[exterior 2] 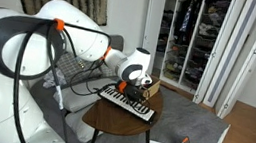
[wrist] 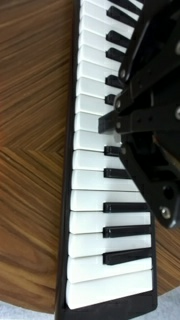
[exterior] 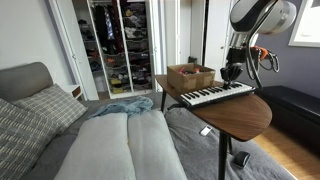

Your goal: Press a white key on the middle of the piano

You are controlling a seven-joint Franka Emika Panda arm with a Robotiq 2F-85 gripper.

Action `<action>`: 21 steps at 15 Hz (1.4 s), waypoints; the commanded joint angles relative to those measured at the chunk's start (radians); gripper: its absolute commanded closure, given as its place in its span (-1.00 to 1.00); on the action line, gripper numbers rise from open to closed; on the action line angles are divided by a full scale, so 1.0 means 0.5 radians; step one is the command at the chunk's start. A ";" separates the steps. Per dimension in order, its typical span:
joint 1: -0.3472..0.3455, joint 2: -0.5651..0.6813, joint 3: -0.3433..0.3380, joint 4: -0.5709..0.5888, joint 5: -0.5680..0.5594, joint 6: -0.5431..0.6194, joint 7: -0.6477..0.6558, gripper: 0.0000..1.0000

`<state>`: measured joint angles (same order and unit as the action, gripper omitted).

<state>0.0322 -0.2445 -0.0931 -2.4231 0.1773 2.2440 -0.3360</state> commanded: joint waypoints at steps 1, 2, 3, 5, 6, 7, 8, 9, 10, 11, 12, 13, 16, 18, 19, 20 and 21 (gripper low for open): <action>-0.033 -0.103 0.022 -0.011 -0.069 0.006 0.057 0.46; -0.036 -0.118 0.021 -0.010 -0.075 0.007 0.061 0.34; -0.040 -0.136 0.021 -0.010 -0.084 0.008 0.066 0.22; -0.046 -0.168 0.020 -0.010 -0.103 0.008 0.075 -0.06; -0.049 -0.185 0.019 -0.008 -0.112 0.005 0.080 -0.19; -0.052 -0.201 0.018 -0.007 -0.121 0.002 0.085 -0.35; -0.054 -0.218 0.018 -0.006 -0.131 0.001 0.088 -0.47; -0.058 -0.234 0.019 -0.003 -0.141 -0.005 0.097 -0.59; -0.061 -0.252 0.021 -0.001 -0.155 -0.012 0.107 -0.75; -0.064 -0.265 0.021 0.001 -0.169 -0.018 0.118 -0.87; -0.067 -0.285 0.025 -0.002 -0.189 -0.019 0.133 -0.98; -0.068 -0.301 0.025 -0.003 -0.204 -0.023 0.141 -1.00; -0.072 -0.346 0.027 -0.007 -0.245 -0.021 0.176 -1.00; -0.071 -0.367 0.027 -0.008 -0.266 -0.021 0.189 -1.00; -0.070 -0.376 0.028 -0.009 -0.275 -0.018 0.193 -1.00; -0.042 -0.317 -0.001 0.011 -0.223 -0.006 0.135 -1.00; -0.042 -0.325 -0.001 0.011 -0.229 -0.006 0.138 -1.00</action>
<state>0.0102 -0.4072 -0.0931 -2.4197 0.0634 2.2438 -0.2680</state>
